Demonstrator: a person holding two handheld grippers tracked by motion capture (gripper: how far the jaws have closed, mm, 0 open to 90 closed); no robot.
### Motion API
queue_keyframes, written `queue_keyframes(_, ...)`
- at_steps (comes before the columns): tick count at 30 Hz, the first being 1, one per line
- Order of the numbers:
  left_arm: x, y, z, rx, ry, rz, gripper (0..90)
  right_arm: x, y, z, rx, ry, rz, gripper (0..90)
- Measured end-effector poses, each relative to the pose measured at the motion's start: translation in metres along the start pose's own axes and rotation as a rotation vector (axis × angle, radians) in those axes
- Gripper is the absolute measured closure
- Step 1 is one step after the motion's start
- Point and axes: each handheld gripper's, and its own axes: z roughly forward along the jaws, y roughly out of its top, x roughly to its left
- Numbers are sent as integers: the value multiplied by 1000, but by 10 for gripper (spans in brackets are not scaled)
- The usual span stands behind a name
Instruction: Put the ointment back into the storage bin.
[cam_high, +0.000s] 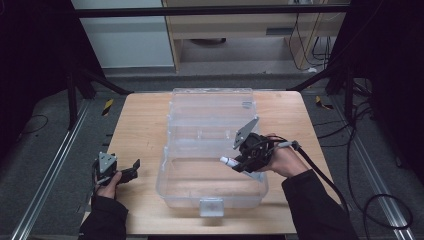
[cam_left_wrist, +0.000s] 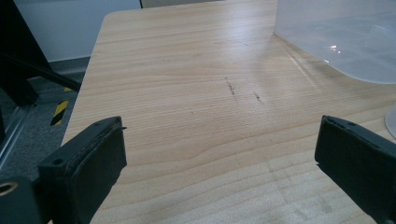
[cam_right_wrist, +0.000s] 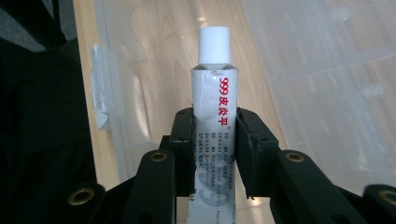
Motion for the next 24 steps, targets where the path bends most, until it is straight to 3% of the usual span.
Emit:
queue_keyframes(12,0,0,0,0,-1,0,15,8,0,26,77,24,-103,696)
queue_keyframes(24,0,0,0,-1,-1,-1,15,10,-6,51,153,49,-147,697)
